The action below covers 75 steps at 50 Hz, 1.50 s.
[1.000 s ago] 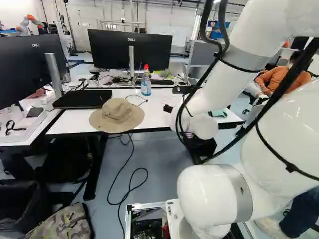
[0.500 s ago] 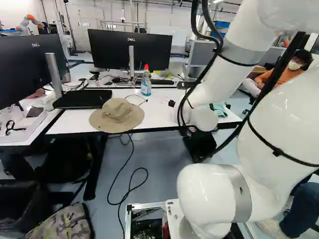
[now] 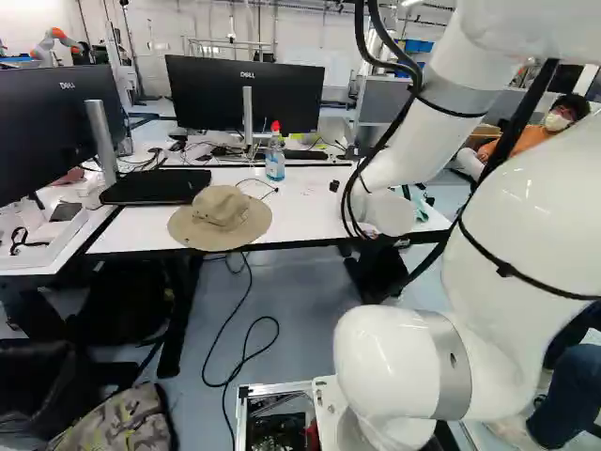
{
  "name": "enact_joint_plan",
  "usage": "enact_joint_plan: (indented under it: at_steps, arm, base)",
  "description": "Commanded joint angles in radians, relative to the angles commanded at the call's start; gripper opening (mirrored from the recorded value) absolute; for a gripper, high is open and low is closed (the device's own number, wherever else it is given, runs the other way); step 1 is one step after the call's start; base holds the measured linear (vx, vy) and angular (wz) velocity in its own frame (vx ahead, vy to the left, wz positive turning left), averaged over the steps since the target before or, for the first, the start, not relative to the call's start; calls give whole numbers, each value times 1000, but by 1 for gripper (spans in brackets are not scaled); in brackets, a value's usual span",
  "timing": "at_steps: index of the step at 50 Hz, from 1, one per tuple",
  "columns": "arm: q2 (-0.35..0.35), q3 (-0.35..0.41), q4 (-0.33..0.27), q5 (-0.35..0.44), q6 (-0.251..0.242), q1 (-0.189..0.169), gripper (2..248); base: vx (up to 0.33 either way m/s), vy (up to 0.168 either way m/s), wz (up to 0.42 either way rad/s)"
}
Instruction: Clean the table with the green towel
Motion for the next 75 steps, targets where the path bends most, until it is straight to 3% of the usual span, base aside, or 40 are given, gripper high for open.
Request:
enact_joint_plan:
  at_steps: [75]
  arm:
    - [-232, -245, 0, -5, 0, -214, 247]
  base:
    - [0, 0, 0]
